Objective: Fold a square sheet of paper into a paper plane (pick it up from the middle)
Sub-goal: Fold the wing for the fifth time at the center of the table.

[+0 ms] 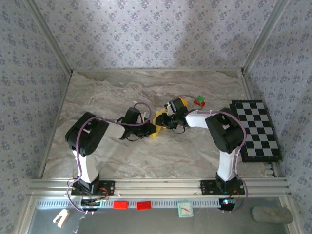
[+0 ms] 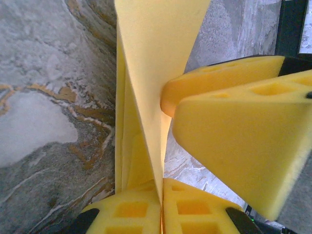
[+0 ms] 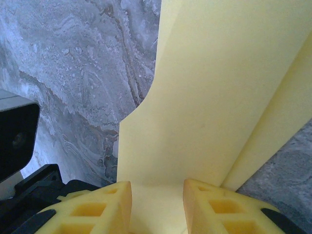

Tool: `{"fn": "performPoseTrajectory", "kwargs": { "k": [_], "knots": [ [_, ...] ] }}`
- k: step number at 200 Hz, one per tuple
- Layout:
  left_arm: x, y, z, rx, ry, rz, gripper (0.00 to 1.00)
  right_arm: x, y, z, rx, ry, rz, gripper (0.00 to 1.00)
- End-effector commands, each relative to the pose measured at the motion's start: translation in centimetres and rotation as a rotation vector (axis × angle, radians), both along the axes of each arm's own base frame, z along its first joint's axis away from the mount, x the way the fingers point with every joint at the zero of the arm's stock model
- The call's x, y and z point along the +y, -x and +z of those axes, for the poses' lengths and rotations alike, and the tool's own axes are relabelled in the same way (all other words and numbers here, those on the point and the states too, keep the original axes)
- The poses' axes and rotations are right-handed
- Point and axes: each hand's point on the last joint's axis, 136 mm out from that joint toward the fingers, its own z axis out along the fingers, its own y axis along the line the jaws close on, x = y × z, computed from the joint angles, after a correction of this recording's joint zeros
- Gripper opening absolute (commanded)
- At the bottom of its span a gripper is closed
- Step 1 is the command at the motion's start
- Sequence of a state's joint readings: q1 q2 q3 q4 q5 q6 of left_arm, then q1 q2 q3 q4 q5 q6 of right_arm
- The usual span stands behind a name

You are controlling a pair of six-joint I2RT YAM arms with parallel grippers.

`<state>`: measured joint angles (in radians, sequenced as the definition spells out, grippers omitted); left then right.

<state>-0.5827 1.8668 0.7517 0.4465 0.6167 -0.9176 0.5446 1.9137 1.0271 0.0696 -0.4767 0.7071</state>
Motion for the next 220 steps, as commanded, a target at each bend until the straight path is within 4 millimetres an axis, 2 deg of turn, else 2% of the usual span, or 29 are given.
{"fn": "performPoseTrajectory", "kwargs": {
  "k": [1, 49, 112, 171, 188, 220],
  "knots": [
    [2.1, 2.0, -3.0, 0.091, -0.123, 0.017, 0.11, -1.6, -0.1, -2.3, 0.055, 0.087, -0.051, 0.36],
    [2.3, 2.8, -2.5, 0.093, -0.138, 0.016, 0.12, -1.7, -0.1, -2.6, 0.072, 0.099, -0.057, 0.35],
    [2.7, 4.3, -2.8, 0.113, -0.185, -0.009, 0.12, -1.9, 0.0, -3.1, 0.091, 0.116, -0.065, 0.35],
    [2.9, 4.5, -3.2, 0.128, -0.227, -0.018, 0.11, -2.2, 0.2, -3.7, 0.117, 0.136, -0.073, 0.33],
    [3.0, 4.3, -2.2, 0.109, -0.230, -0.011, 0.13, -2.3, 0.3, -3.7, 0.121, 0.141, -0.074, 0.33],
    [4.3, 3.2, 1.2, 0.015, -0.298, 0.028, 0.21, -2.3, 0.4, -3.7, 0.127, 0.148, -0.070, 0.32]
  ]
}}
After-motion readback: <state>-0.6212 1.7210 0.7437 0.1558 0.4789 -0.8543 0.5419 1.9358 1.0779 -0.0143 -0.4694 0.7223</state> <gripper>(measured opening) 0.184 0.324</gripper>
